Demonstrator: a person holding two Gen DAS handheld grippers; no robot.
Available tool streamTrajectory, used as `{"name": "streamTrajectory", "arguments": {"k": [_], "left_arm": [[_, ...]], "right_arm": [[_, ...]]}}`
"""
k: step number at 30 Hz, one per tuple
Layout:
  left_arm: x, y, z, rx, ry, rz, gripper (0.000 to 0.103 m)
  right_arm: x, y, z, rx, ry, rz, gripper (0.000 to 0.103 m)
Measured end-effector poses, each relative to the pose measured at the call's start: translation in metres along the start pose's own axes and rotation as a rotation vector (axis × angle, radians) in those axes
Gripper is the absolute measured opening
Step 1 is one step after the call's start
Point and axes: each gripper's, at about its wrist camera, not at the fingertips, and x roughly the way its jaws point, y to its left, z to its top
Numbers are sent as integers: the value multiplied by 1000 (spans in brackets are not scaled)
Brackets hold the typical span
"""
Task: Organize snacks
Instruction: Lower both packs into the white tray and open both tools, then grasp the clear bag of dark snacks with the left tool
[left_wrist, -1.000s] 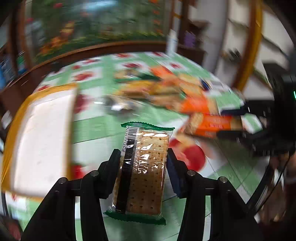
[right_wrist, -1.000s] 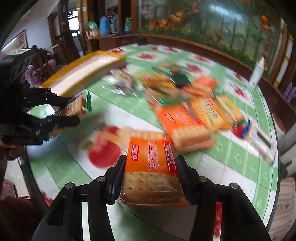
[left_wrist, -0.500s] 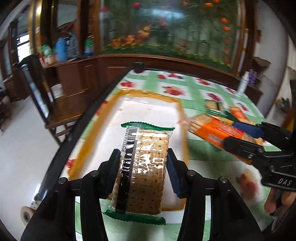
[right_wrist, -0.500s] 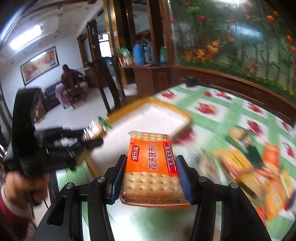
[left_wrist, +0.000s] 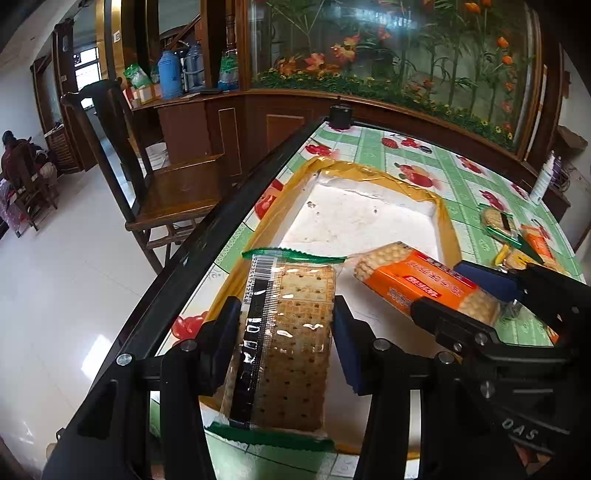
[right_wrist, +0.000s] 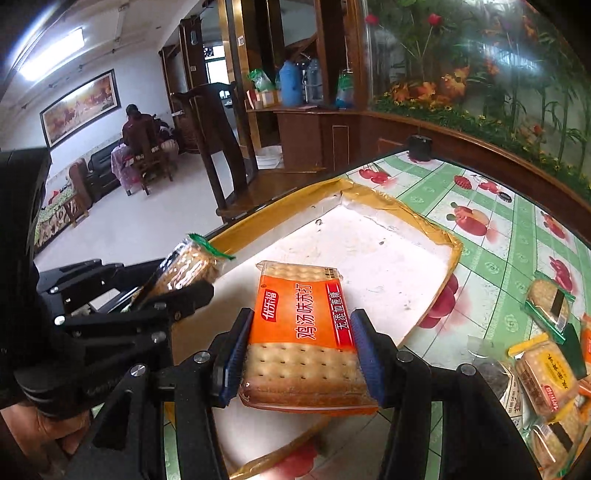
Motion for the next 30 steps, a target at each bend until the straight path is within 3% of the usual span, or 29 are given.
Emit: {"name": "streamTrajectory", "arguments": {"k": [6,8,10,12,24,30], "left_arm": [[1,6,0,-20,-5,42,48],[-2,8,0,-33,-3,63,57],[-6,9,1,-34,-15,77,68],[-13,10,1,-40,-33,77,74],[-43,-12,5,-27,-88,39,74],[-53,-45,3,20,-101,-26,80]], "right_arm": [[1,4,0,-23,10,-31,55],[0,8,-1,-37,6,-49,57],[-8,12,-2,-58,-16,-83,79],[-19,17,-1,-85,-47,-124,84],[-70,4,-12,-101,-90,-214,84],[-108,-42,-49,-4,-99,-244,84]]}}
